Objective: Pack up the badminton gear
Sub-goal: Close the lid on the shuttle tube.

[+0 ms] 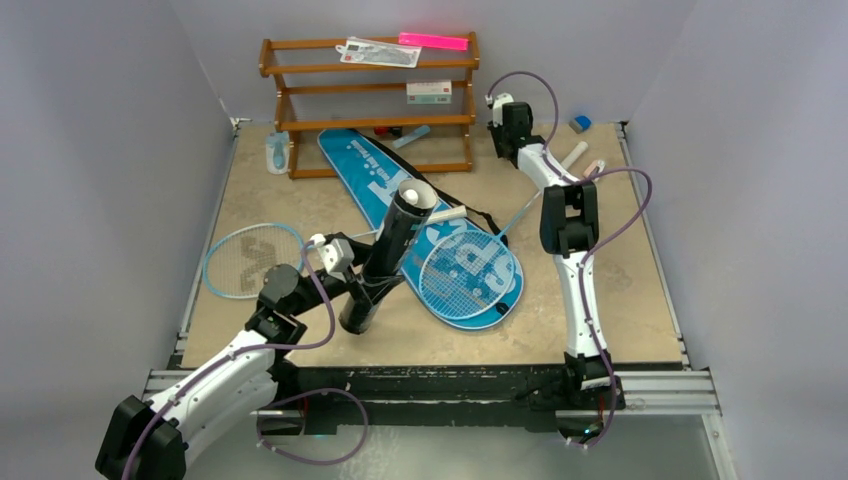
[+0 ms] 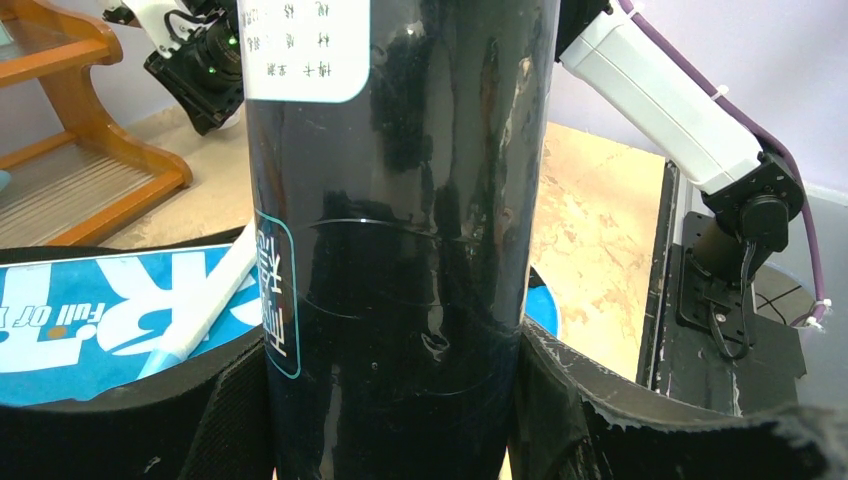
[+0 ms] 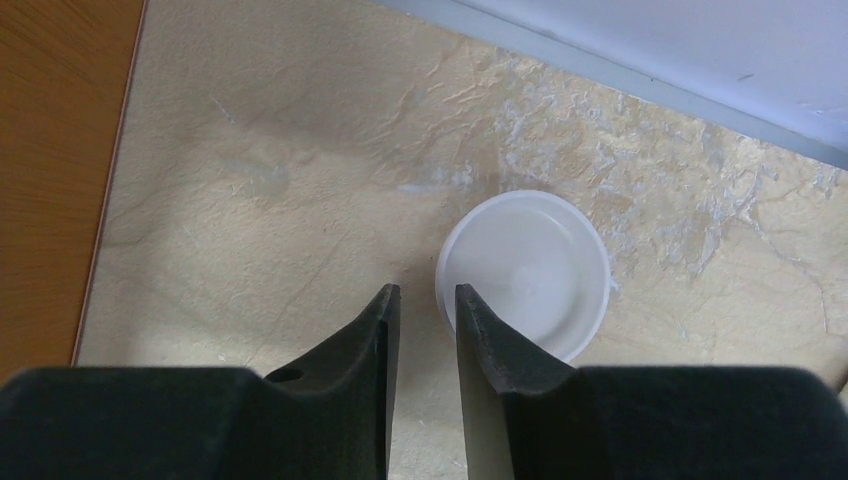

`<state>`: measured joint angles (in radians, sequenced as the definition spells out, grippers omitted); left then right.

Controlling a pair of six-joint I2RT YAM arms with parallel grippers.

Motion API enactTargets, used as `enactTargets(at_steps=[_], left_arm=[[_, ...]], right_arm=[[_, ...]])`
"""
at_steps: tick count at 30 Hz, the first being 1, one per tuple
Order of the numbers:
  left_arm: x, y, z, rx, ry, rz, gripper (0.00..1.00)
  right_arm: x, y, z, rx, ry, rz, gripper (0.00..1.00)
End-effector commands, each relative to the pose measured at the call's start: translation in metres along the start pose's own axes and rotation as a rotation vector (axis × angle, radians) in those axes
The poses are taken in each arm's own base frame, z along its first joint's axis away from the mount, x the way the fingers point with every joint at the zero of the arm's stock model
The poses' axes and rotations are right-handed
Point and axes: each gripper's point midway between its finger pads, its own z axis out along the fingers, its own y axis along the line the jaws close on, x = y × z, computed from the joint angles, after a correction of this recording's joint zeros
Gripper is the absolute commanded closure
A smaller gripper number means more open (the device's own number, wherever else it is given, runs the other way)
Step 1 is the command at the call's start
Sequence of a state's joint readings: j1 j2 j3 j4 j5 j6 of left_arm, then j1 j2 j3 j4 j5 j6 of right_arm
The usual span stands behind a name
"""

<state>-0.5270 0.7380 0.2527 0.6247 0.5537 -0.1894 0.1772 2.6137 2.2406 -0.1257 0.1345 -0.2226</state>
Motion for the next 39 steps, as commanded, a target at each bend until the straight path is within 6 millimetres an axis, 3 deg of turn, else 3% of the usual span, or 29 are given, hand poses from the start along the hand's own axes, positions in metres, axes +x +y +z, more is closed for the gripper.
enactTargets(at_steps=[1, 7, 12, 14, 16, 18, 23, 26, 27, 31, 36, 39], left_arm=[[-0.033, -0.003, 0.005, 0.023, -0.085, 0.074, 0.62], [-0.032, -0.005, 0.001, 0.025, -0.091, 0.075, 0.62], [-0.030, -0.007, 0.000, 0.030, -0.098, 0.073, 0.62], [-0.030, -0.009, 0.000, 0.037, -0.095, 0.072, 0.62], [-0.031, -0.010, -0.001, 0.039, -0.093, 0.073, 0.63], [-0.032, -0.010, -0.003, 0.036, -0.093, 0.076, 0.63], [-0.035, -0.014, -0.007, 0.042, -0.108, 0.085, 0.62], [-0.032, -0.018, -0.009, 0.062, -0.128, 0.078, 0.63], [-0.030, -0.021, -0.010, 0.075, -0.132, 0.082, 0.62], [-0.027, -0.026, -0.009, 0.115, -0.133, 0.093, 0.63], [-0.018, -0.032, -0.007, 0.165, -0.114, 0.087, 0.62], [-0.008, -0.034, -0.006, 0.187, -0.108, 0.067, 0.64]], right_arm=[[-0.011, -0.005, -0.008, -0.004, -0.009, -0.017, 0.71], [0.003, -0.002, -0.012, -0.014, 0.053, -0.011, 0.73], [0.009, 0.009, -0.026, -0.067, 0.083, 0.064, 0.92], [0.003, 0.009, -0.037, -0.067, 0.060, 0.091, 1.00], [-0.007, 0.005, -0.053, -0.054, 0.027, 0.124, 1.00], [-0.027, 0.004, -0.080, -0.071, -0.021, 0.149, 1.00], [-0.048, 0.011, -0.141, -0.130, -0.084, 0.204, 1.00], [-0.056, 0.030, -0.183, -0.205, -0.125, 0.240, 1.00], [-0.050, 0.041, -0.196, -0.237, -0.116, 0.244, 1.00], [-0.061, 0.065, -0.266, -0.320, -0.167, 0.246, 1.00], [-0.065, 0.116, -0.355, -0.607, -0.199, 0.290, 1.00], [-0.067, 0.133, -0.408, -0.779, -0.250, 0.377, 1.00]])
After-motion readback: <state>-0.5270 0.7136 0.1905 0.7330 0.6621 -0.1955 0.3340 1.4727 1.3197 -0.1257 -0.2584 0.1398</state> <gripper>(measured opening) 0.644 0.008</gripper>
